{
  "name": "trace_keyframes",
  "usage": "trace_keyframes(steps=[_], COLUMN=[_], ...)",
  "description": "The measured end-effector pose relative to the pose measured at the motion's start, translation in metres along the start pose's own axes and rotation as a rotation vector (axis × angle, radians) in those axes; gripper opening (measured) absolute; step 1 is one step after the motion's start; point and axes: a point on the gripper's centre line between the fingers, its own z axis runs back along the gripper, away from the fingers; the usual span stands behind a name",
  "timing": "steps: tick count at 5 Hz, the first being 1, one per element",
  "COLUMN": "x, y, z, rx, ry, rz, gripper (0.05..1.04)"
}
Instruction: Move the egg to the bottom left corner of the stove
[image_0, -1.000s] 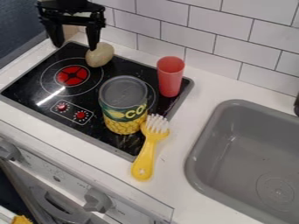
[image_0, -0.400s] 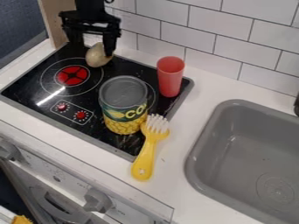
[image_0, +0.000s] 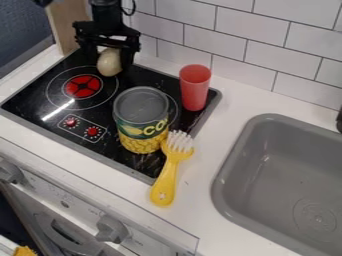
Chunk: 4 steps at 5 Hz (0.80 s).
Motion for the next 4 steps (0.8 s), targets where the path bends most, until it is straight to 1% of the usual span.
trace_keyframes(steps=[1,2,3,4], x=[0.0001,0.0001,-0.0020,-0.0048], y=[0.0009,-0.0004,-0.0029,-0.0008], z=[-0.0015,-0.0029,-0.0032,0.0060], rx=[0.013,0.002,-0.013,-0.030], ry=[0.011,0.006,0.018,0.065], rz=[0.004,0.018,0.026,0.094], gripper=[0.857,0.857,0.856,0.856])
